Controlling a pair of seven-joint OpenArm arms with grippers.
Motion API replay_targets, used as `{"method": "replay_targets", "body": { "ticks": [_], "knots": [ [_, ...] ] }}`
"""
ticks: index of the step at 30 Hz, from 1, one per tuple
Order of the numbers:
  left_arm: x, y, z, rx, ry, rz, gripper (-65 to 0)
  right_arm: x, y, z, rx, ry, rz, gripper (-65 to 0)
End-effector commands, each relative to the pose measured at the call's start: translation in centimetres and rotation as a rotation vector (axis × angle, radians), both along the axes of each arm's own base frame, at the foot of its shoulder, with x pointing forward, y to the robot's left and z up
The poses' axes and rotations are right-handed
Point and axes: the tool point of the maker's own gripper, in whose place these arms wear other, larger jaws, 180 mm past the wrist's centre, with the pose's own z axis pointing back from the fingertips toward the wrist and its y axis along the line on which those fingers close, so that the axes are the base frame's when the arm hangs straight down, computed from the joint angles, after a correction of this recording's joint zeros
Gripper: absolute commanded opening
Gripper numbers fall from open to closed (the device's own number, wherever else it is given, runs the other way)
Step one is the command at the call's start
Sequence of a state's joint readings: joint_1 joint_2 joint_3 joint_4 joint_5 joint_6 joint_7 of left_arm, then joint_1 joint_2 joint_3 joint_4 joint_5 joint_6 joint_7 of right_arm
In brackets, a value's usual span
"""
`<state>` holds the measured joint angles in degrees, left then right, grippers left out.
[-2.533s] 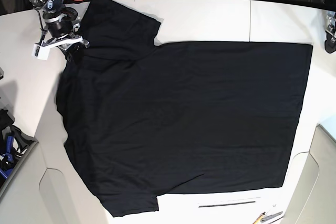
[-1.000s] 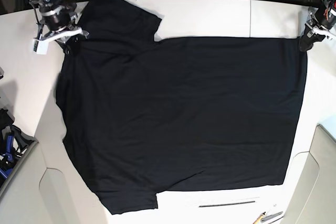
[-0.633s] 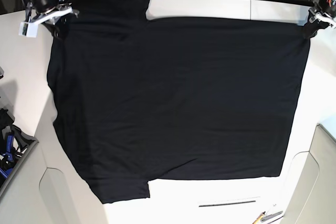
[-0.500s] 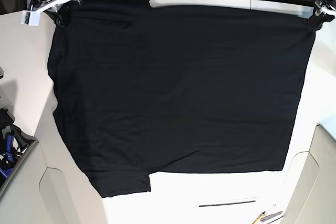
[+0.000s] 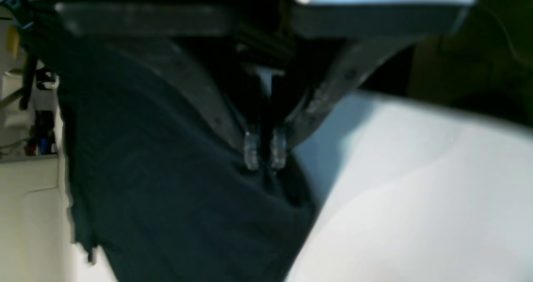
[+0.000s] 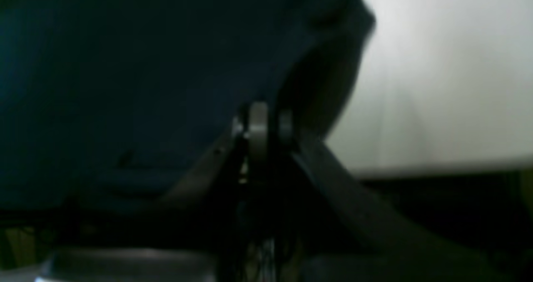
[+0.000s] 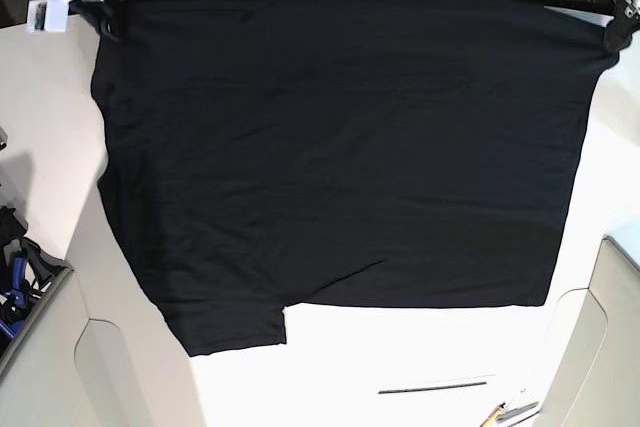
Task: Fold the T-shirt properly
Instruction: 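Lift both shoulder corners and drag the shirt toward the robot, then lower the shirt and release the right gripper from the shoulder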
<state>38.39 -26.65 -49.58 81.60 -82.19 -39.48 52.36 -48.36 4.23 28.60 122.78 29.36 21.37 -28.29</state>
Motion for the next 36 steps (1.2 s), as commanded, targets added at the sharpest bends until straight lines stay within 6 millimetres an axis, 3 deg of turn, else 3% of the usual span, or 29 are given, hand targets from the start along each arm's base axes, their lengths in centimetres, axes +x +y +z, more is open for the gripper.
{"method": "replay_targets", "body": {
  "ticks": [1, 7, 15, 18, 25, 36],
  "knots": [
    [1.3, 0.5, 1.7, 0.020, -0.061, -0.009, -65.0, 1.1, -0.2, 1.1, -0.012, -0.054, 0.009, -65.0],
    [5.1, 0.2, 2.7, 0.039, -0.147, -0.024, -65.0, 5.1, -1.3, 1.2, -0.021, -0.141, -0.006, -65.0],
    [9.4, -1.6, 2.0, 0.106, -0.171, -0.097, -65.0, 9.8, -2.8, -1.4, 0.042, -0.175, -0.077, -65.0],
    [10.3, -2.1, 1.7, 0.129, -0.167, -0.119, -65.0, 11.2, -3.0, -1.8, 0.060, -0.187, -0.091, -65.0],
    [11.3, -1.1, 2.4, 0.191, -0.211, -0.087, -65.0, 13.7, -2.4, -1.5, 0.089, -0.225, -0.083, -65.0],
    [13.6, -0.8, 3.7, 0.245, -0.256, -0.087, -65.0, 17.2, -1.3, 0.6, 0.059, -0.309, -0.039, -65.0]
  ]
}}
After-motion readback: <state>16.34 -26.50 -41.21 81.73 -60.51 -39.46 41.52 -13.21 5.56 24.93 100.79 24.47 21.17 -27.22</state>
